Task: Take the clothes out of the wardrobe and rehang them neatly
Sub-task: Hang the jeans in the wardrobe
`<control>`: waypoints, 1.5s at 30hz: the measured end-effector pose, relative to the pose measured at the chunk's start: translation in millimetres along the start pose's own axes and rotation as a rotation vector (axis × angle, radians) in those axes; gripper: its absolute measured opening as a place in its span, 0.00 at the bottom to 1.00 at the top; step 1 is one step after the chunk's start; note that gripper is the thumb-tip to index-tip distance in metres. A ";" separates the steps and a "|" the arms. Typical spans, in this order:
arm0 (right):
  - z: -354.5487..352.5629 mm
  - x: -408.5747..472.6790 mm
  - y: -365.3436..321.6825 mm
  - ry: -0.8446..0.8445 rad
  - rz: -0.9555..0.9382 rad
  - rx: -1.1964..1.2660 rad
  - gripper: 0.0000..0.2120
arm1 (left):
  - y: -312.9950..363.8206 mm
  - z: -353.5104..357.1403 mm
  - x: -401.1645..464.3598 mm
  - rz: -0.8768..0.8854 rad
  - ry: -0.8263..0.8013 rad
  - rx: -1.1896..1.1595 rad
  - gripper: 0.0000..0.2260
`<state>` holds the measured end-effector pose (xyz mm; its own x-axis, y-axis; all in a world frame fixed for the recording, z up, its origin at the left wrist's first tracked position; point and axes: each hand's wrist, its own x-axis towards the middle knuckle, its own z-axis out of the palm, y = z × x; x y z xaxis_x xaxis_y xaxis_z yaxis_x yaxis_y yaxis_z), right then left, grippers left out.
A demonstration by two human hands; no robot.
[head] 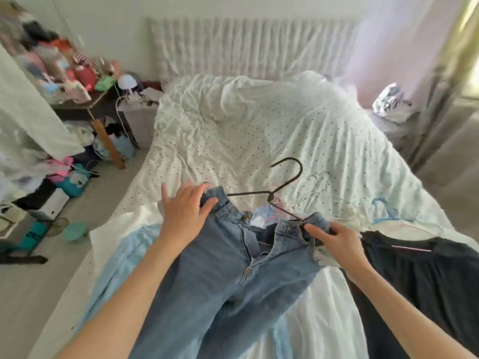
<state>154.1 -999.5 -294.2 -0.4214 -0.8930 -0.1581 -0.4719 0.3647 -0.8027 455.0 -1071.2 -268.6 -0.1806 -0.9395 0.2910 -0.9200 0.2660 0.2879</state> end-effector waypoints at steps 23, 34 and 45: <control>-446.9 -355.2 166.5 1.109 -0.033 -0.107 0.23 | 543.8 -84.8 -167.6 0.969 0.045 -0.429 0.18; -509.6 -544.5 196.8 1.628 0.329 -0.446 0.17 | 726.5 -95.8 -296.9 1.441 -0.067 -0.915 0.24; -462.4 -673.6 195.3 1.960 0.768 -0.692 0.31 | 802.8 -114.8 -423.5 1.832 -0.330 -1.200 0.21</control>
<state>-12.3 -204.9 -78.6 -0.4157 0.5693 0.7093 0.1826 0.8163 -0.5481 -167.2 -434.9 -56.0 -0.4957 0.4625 0.7351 0.8352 0.4860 0.2574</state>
